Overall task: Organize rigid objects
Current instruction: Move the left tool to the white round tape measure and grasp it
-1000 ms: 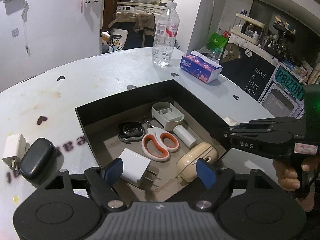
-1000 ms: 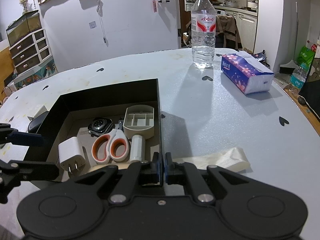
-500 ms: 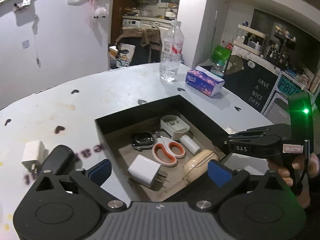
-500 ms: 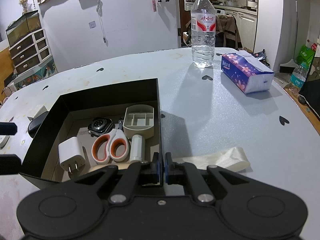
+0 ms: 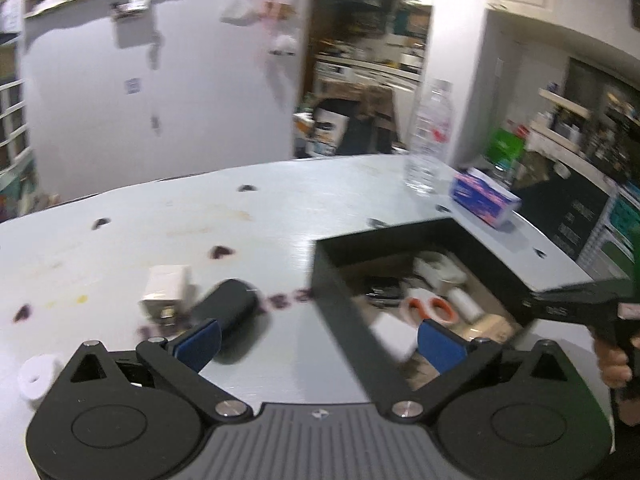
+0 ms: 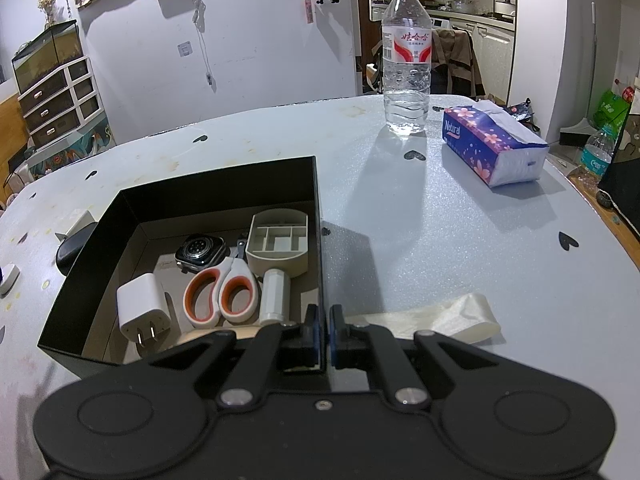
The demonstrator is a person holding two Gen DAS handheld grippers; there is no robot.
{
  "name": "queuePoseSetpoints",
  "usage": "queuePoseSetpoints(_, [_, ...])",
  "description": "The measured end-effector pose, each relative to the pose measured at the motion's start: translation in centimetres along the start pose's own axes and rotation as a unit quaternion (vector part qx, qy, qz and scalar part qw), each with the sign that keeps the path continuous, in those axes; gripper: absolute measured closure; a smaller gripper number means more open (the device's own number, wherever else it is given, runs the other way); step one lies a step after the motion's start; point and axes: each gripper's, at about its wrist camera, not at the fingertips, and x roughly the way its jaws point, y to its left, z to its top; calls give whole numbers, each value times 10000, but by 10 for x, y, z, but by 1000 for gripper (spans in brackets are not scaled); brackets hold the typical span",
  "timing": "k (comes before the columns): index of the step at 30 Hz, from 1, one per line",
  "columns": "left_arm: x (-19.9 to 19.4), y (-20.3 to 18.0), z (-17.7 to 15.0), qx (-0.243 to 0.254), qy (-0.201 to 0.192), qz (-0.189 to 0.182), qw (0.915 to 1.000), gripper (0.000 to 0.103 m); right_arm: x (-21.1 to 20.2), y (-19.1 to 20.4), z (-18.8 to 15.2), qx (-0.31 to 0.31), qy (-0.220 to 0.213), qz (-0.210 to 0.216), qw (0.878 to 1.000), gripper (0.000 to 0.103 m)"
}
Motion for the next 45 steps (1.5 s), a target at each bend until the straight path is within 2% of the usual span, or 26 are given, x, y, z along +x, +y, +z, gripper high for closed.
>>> queuePoseSetpoints(4, [-9,27,-3,-317,-143,442,9984,0,0,0,0,3,3,-1,10000,98])
queuePoseSetpoints(8, [-19,55,-7,-540,-343,961,9933,0,1,-1,0,7,11,-12,10000,98])
queuePoseSetpoints(16, [-23,108,-35,-1099,-410,1875,9752,0,1,0,0,20,18,-23,10000,98])
queuePoseSetpoints(19, [-22,123,-47,-1195,-557,2095,9689,0,1,1,0,3,25,-31,10000,97])
queuePoseSetpoints(27, [-3,166,-60,-1553,-453,2527,9539,2,2,1,1,9,31,-39,10000,97])
queuePoseSetpoints(28, [-1,169,-61,-1542,-490,2578,9526,3,2,1,1,4,33,-44,10000,97])
queuePoseSetpoints(31, [8,178,-63,-1534,-428,2713,9492,15,2,1,1,7,40,-44,10000,97])
queuePoseSetpoints(32, [12,181,-63,-1574,-359,2698,9493,22,2,1,1,9,40,-44,10000,97])
queuePoseSetpoints(39, [21,187,-67,-1549,-199,2726,9494,48,2,2,1,-2,51,-55,10000,97])
queuePoseSetpoints(45, [18,188,-67,-1609,-220,2759,9474,48,3,2,1,-2,62,-46,10000,97])
